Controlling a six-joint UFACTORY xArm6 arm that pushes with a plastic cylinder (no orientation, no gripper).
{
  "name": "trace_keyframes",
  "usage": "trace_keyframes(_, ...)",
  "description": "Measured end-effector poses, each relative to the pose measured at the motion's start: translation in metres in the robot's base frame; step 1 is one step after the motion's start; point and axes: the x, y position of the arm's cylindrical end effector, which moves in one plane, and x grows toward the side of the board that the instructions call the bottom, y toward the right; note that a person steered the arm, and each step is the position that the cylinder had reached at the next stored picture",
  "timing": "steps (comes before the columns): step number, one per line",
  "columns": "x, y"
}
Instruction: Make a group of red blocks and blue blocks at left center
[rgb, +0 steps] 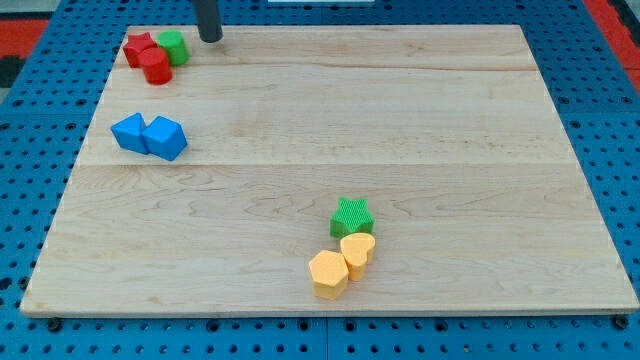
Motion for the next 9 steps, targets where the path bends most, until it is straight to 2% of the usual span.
trace_keyframes(1, 0.008, -0.059)
trace_keyframes(2, 0.04, -0.048)
trace_keyframes(3, 0.085, -0.001)
trace_keyframes(4, 0.068, -0.002)
trace_keyframes(5, 0.002, -0.016)
trace_keyframes(6, -0.015, -0.142)
trace_keyframes(7, 0.021, -0.142)
trace_keyframes(8, 0.07, -0.092)
trace_keyframes(9, 0.099, -0.031)
